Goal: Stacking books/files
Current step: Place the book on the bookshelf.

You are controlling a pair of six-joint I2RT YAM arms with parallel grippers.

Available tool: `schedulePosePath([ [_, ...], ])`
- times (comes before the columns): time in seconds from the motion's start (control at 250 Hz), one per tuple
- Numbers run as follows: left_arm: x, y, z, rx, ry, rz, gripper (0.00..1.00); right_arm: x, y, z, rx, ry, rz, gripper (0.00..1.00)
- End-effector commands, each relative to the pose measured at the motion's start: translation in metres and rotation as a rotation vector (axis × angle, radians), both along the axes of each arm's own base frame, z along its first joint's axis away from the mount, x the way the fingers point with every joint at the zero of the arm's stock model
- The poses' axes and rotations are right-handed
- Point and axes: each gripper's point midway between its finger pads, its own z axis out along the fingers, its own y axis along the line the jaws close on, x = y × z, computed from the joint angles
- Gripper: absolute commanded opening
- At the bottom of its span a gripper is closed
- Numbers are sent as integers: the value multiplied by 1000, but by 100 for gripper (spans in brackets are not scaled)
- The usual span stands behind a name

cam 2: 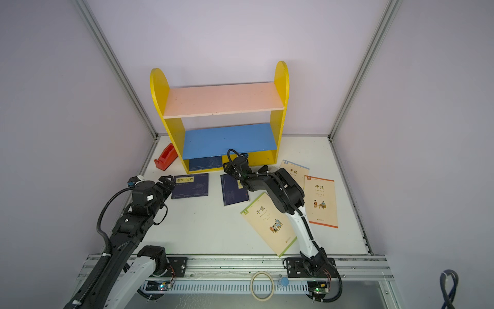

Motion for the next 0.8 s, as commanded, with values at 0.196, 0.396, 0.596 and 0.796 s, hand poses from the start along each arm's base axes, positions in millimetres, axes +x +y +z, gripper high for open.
schedulePosePath([
  [0.196, 0, 0, 2, -5, -7, 0, 90, 11, 14, 17, 18, -17, 5, 29],
  [0.396, 0, 0, 2, -9, -7, -4, 90, 11, 22, 13, 27, 8, 4, 28],
  [0.596, 0, 0, 4, -11, -12, -3, 90, 11, 34, 12, 38, 20, -15, 28],
  [0.796, -2, 2, 7, -8, -19, 2, 90, 7, 45, 15, 51, 38, 0, 27],
])
